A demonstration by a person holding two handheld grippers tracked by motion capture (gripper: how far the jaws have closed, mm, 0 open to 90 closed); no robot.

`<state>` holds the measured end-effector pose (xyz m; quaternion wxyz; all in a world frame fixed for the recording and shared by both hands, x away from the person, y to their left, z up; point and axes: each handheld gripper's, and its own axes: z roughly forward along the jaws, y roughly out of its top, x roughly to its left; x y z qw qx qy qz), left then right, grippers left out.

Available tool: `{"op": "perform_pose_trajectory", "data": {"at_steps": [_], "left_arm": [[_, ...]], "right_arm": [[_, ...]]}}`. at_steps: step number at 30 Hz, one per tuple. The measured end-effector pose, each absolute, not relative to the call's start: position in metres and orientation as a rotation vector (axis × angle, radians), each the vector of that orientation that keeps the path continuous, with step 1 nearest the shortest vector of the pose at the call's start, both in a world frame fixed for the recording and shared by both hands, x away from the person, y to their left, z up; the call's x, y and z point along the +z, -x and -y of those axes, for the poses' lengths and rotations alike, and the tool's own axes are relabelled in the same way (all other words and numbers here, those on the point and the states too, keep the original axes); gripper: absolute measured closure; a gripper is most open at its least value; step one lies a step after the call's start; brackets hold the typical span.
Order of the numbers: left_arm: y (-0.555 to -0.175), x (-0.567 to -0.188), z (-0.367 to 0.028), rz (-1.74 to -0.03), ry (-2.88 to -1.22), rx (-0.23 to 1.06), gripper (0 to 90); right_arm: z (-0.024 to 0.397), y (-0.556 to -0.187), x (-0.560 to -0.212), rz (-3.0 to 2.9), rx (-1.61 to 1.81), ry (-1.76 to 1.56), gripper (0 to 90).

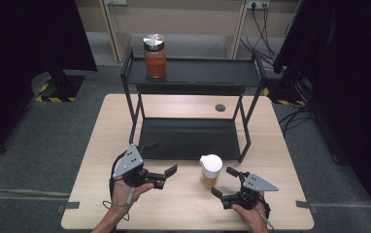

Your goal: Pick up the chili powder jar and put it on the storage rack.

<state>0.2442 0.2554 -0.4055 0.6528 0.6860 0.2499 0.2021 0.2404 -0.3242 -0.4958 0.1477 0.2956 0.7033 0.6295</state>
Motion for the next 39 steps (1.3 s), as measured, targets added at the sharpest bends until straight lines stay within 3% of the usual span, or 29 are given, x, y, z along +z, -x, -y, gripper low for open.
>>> {"op": "perform_pose_trajectory", "data": {"at_steps": [39], "left_arm": [[-0.231, -0.480, -0.261, -0.577, -1.559, 0.424, 2.9]], "right_arm": [[0.324, -0.242, -0.497, -2.026, 1.818, -0.842, 0.7]]}}
